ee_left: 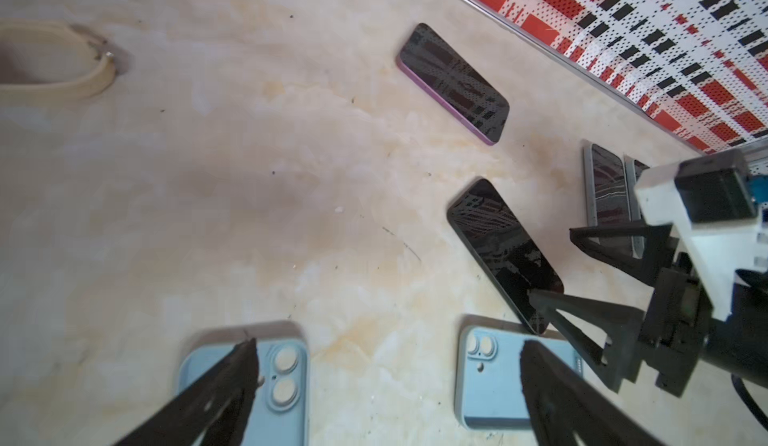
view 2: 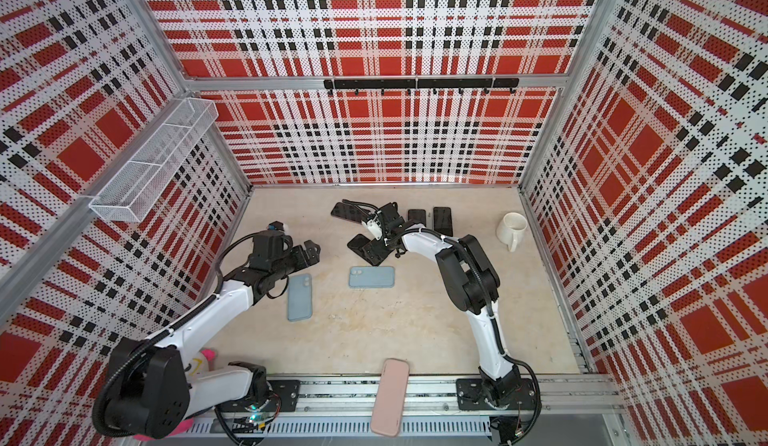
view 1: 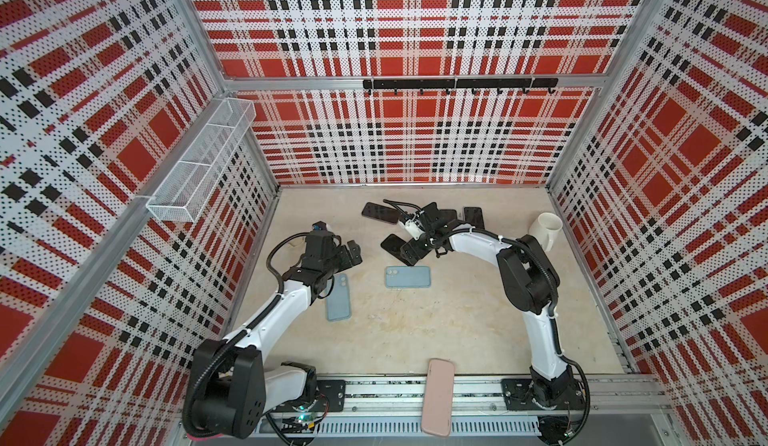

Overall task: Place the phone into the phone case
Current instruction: 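Close the right gripper on the bare black phone, then lift the black phone off the table with the right gripper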

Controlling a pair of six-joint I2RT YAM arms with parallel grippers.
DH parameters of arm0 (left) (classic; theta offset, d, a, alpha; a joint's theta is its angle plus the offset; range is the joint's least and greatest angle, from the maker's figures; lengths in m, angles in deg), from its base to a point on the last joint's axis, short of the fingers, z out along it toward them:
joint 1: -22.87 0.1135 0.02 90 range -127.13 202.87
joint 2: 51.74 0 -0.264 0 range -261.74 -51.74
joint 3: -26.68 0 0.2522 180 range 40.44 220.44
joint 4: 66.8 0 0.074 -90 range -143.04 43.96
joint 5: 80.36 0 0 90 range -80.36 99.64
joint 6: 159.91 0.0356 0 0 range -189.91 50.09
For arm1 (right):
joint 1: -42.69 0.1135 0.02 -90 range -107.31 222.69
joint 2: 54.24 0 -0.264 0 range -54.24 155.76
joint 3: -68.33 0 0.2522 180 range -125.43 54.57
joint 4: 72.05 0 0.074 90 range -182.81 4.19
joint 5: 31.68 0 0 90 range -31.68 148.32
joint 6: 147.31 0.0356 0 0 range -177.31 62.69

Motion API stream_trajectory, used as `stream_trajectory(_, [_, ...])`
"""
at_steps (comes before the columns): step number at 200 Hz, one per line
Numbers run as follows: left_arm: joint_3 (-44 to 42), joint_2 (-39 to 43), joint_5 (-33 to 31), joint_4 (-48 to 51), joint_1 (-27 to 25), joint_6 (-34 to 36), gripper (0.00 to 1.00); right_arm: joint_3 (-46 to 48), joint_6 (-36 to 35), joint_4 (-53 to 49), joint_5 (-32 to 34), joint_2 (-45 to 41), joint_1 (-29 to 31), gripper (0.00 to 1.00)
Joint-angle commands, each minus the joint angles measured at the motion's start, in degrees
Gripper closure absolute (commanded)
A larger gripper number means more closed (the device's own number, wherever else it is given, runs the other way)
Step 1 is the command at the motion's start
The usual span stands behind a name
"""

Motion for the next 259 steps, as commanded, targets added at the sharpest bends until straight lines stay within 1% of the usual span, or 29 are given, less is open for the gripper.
stream_trajectory(1, [-0.33, 3.05, 0.44, -2.01, 1.34, -0.43, 0.02, -3.54, -1.41, -3.07, -0.17, 2.92, 1.31, 0.0])
stream_trajectory(17, [0.34, 2.36, 1.51, -1.72, 1.85, 0.28, 0.02, -5.55, -1.4, -4.74, 1.44, 4.97, 2.12, 0.0])
stream_trajectory(60, [1.69, 1.37, 1.45, -1.05, 2.46, 2.59, 0.02, -7.97, 0.02, -6.88, 4.8, 8.28, 3.09, 0.01])
stream_trajectory(79, [1.69, 1.69, 1.44, -1.14, 2.61, 3.07, 0.02, -8.64, 0.6, -8.48, 5.54, 8.9, 3.1, 0.05])
stream_trajectory(91, [1.62, 1.71, 1.15, -1.22, 2.62, 3.28, 0.02, -7.94, 0.79, -8.44, 5.52, 8.6, 3.1, 0.1])
stream_trajectory(108, [1.67, 1.55, 1.01, -1.34, 2.76, 3.56, 0.02, -6.85, 0.84, -8.42, 4.87, 7.67, 3.23, 0.13])
stream_trajectory(121, [1.69, 1.14, 1.48, -1.56, 2.72, 3.48, 0.02, -5.01, 0.8, -6.79, 3.3, 6.22, 3.2, 0.18])
stream_trajectory(135, [1.69, 0.73, 2.41, -1.88, 2.77, 3.61, 0.03, -3.82, 0.45, -5.31, 3.33, 5.04, 3.16, 0.25])
stream_trajectory(174, [1.95, 0.05, 3.85, -2.72, 2.59, 3.08, 0.03, -7.94, -0.61, -7.38, 6.73, 5.68, 2.84, 0.29])
stream_trajectory(193, [2.61, -0.05, 3.32, -2.05, 2.65, 3.43, 0.03, -9.57, -0.1, -7.69, 7.86, 4.65, 2.44, 0.32])
stream_trajectory(211, [3.68, -0.38, 3.31, -1.27, 2.77, 3.49, 0.03, -10.9, 1.44, -8.73, 7.78, 2.49, 1.65, 0.34])
stream_trajectory(232, [4.92, -1.04, 4.45, -0.61, 2.76, 3.57, 0.03, -13.06, 4.74, -12.69, 8.45, -0.32, 0.75, 0.37])
stream_trajectory(259, [5.76, -2.32, 5.96, -1.27, 2.76, 3.15, 0.03, -11.54, 10.78, -15.86, 9.24, -4.78, -0.13, 0.39])
